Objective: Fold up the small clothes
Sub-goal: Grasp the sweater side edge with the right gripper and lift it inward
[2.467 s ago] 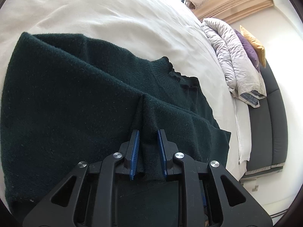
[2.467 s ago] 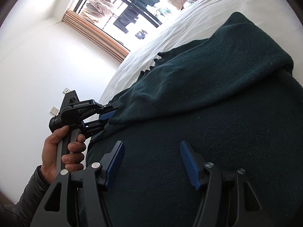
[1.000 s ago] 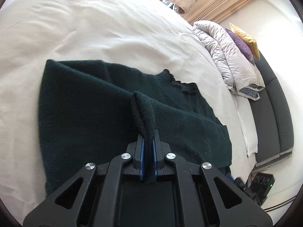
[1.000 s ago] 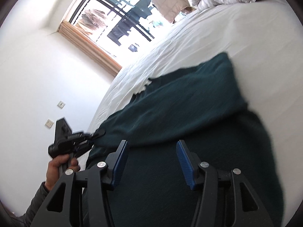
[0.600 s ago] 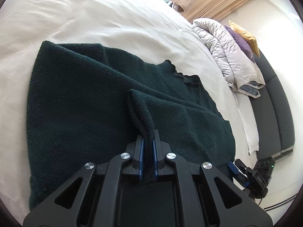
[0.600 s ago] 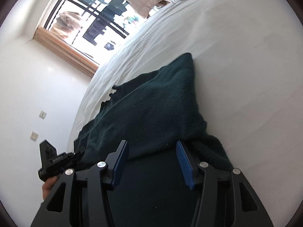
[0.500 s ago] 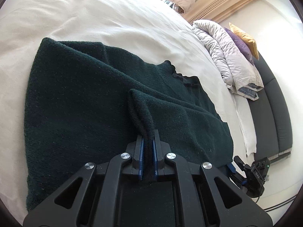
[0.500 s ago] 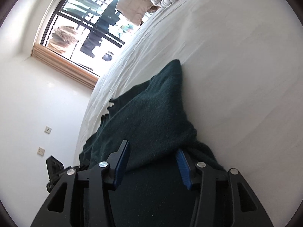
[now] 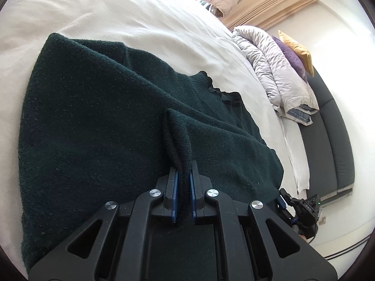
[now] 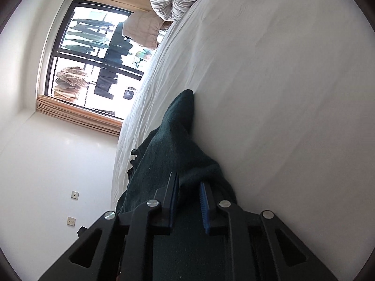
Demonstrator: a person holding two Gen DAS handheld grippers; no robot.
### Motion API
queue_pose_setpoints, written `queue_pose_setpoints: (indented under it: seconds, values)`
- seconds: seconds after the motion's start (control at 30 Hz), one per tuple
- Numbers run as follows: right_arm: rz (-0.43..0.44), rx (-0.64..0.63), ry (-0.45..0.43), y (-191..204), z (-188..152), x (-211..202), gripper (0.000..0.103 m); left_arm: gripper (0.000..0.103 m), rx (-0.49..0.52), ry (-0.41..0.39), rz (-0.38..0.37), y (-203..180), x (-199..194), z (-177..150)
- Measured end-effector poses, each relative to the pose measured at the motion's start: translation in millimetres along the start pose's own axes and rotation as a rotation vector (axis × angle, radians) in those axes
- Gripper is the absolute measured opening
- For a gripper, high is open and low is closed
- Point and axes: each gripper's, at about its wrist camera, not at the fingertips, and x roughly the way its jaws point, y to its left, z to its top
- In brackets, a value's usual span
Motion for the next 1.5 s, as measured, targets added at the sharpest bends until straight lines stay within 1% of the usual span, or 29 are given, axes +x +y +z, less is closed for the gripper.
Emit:
queue_pose_setpoints:
  seconds: [0.03, 0.07, 0.13, 0.17, 0.2, 0.3, 0.33, 0.4, 0.43, 0.47, 0.5, 0.6, 0.67, 0.73, 0.8, 0.93, 1.03, 1.1, 1.13, 1.17, 1.2, 1.27, 1.3, 1.33, 1.37, 1.4, 1.43, 1.5]
  values:
    - [-0.032, -0.006, -0.013, 5.5, -1.9, -7.9, 0.034, 0.007, 0.002, 0.000, 0.001, 0.6, 0.4, -0.1]
    - [-0.046, -0.022, -0.038, 7.7, -1.2, -17.9, 0.048, 0.007, 0.000, 0.000, 0.001, 1.0, 0.8, -0.4]
    - [-0.064, -0.105, -0.109, 30.5, 0.8, -32.8, 0.061, 0.008, 0.000, -0.001, 0.006, 0.8, 1.4, -0.6]
    - [-0.051, -0.147, -0.123, 43.7, 3.1, -33.7, 0.062, 0.008, 0.004, -0.001, 0.010, 0.2, 1.6, -0.7]
    - [-0.025, -0.179, -0.097, 54.5, 6.0, -26.8, 0.062, 0.008, 0.009, -0.001, 0.015, -0.6, 2.2, -0.7]
    - [0.032, -0.212, 0.034, 72.6, 11.0, 17.9, 0.062, 0.008, 0.013, -0.001, 0.018, -0.8, 1.9, -0.8]
    - [0.023, -0.224, 0.081, 71.8, 13.8, 37.4, 0.059, 0.008, 0.016, -0.001, 0.017, -0.4, 1.4, -1.2]
    - [-0.054, -0.184, 0.147, 56.3, 21.8, 68.3, 0.038, 0.008, 0.032, 0.001, 0.018, -0.9, 0.9, -1.5]
    - [-0.062, -0.160, 0.148, 46.3, 28.4, 72.3, 0.017, 0.008, 0.048, 0.002, 0.021, -1.6, 0.2, -2.0]
    - [-0.068, -0.141, 0.142, 38.6, 35.6, 73.3, 0.000, 0.009, 0.066, 0.002, 0.021, -1.8, -0.1, -2.2]
    - [-0.085, -0.125, 0.128, 30.7, 43.2, 72.7, 0.000, 0.010, 0.076, -0.002, 0.019, -1.0, -0.3, -2.3]
    - [-0.045, -0.065, 0.114, 5.1, 62.7, 70.2, 0.000, 0.010, 0.078, -0.028, -0.001, 0.8, -0.8, -3.3]
    - [-0.066, -0.103, 0.108, 6.6, 67.5, 66.9, 0.000, 0.010, 0.088, -0.041, 0.024, -1.5, 1.5, -2.0]
    - [-0.111, -0.163, 0.097, 16.6, 67.6, 68.4, 0.000, 0.010, 0.085, -0.051, 0.042, -5.9, 2.7, 5.8]
    - [-0.118, -0.167, 0.087, 18.8, 69.7, 67.7, 0.000, 0.010, 0.100, -0.068, 0.056, -10.6, 1.1, 13.5]
    - [-0.112, -0.170, 0.061, 19.6, 74.9, 63.3, 0.000, 0.010, 0.109, -0.057, 0.087, -6.1, 3.1, 16.4]
    - [-0.115, -0.152, 0.037, 15.9, 80.6, 58.3, 0.000, 0.010, 0.082, -0.060, 0.065, 4.4, 4.2, 11.2]
    - [-0.142, -0.143, 0.001, 17.3, 84.7, 50.7, 0.009, 0.010, 0.095, -0.074, 0.087, 1.5, 0.2, 8.6]
    - [-0.163, -0.150, -0.018, 19.7, 85.7, 45.9, 0.023, 0.010, 0.115, -0.089, 0.101, -2.3, -5.0, 6.2]
    - [-0.152, -0.154, -0.028, 23.5, 86.0, 41.0, 0.031, 0.010, 0.132, -0.110, 0.107, -5.2, -11.6, 3.3]
    - [-0.115, -0.167, -0.030, 29.8, 84.3, 35.5, 0.032, 0.010, 0.150, -0.137, 0.121, -8.8, -19.0, 0.7]
    - [-0.047, -0.212, -0.008, 45.2, 76.6, 31.0, 0.034, 0.010, 0.173, -0.195, 0.170, -14.3, -34.0, -2.9]
    - [-0.012, -0.226, 0.026, 52.1, 70.5, 34.1, 0.034, 0.010, 0.172, -0.225, 0.188, -17.2, -40.7, -3.4]
    - [0.010, -0.238, 0.061, 57.1, 65.2, 40.1, 0.034, 0.010, 0.177, -0.249, 0.186, -22.5, -45.5, -3.4]
    - [0.017, -0.249, 0.098, 61.3, 59.7, 49.2, 0.034, 0.010, 0.198, -0.255, 0.175, -31.4, -46.0, -3.0]
    - [0.015, -0.258, 0.139, 63.2, 54.8, 60.3, 0.034, 0.010, 0.236, -0.243, 0.176, -42.4, -42.4, -2.9]
    - [-0.001, -0.260, 0.179, 62.1, 51.3, 71.6, 0.034, 0.010, 0.295, -0.220, 0.196, -55.2, -34.7, -3.6]
    - [-0.049, -0.234, 0.208, 49.8, 49.3, 88.0, 0.023, 0.010, 0.394, -0.155, 0.263, -72.7, -11.5, -7.3]
